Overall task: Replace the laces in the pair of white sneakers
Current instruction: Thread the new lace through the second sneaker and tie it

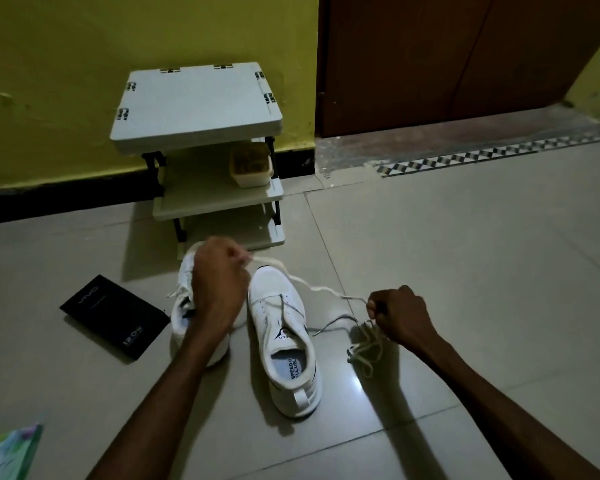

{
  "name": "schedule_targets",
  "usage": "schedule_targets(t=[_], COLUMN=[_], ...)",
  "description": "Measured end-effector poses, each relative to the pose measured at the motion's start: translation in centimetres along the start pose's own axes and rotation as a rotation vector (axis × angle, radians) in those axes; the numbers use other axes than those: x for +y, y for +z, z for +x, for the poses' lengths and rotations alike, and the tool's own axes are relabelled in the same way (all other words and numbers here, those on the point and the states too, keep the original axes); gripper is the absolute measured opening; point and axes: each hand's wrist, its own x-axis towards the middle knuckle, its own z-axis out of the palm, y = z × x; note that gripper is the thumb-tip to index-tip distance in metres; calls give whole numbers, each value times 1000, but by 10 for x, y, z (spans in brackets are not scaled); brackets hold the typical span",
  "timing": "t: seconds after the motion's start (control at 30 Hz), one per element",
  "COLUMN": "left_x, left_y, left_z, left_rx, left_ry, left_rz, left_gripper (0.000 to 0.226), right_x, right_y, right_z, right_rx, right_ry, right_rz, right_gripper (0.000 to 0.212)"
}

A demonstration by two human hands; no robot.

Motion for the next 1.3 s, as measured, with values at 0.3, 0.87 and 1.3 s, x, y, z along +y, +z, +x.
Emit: schedule_targets(t=[0.3,0.87,1.3], left_x=[39,-34,31], left_y=[48,12,48], left_z=[-46,28,-36], left_rx=[-556,-12,-553], left_ry=[312,-14,321], left_rz=[-88,370,-96], left_gripper=[15,7,13], right_x=[-47,-2,-54], right_y=[-15,-7,-33], right_z=[6,-2,5], right_rx=[68,-45,16], right_ry=[-385,-28,-382], right_rz=[207,-137,94], right_gripper=[42,26,46])
